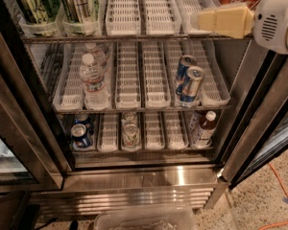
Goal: Pick coke can from top shelf of fridge
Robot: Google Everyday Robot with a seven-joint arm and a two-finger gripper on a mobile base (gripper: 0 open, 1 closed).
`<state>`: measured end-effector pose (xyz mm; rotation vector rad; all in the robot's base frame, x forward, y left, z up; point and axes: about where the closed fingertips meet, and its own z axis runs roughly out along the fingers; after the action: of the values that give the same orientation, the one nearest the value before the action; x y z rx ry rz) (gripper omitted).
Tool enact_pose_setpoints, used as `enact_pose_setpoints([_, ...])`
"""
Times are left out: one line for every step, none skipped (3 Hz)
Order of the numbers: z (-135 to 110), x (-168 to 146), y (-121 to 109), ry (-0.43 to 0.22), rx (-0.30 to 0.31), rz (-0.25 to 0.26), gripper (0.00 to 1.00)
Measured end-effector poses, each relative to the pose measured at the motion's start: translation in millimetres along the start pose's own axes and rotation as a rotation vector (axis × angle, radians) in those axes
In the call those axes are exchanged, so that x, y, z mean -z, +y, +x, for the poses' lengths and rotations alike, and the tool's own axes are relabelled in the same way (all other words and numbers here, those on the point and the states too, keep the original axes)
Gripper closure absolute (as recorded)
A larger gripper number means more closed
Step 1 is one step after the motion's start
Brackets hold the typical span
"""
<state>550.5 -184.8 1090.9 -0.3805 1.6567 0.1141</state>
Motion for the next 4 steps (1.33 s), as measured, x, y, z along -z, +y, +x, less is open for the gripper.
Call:
enact_pose_setpoints([2,8,2,0.002,-0.040,-0.022,0.00])
enact_pose_setpoints([10,25,9,0.026,-0.081,-0.068,0.00])
enact_pose_setpoints([10,25,9,0.026,-0.081,-0.068,0.00])
enact_pose_setpoints([9,20,7,0.001,-0.049,-0.054,0.00])
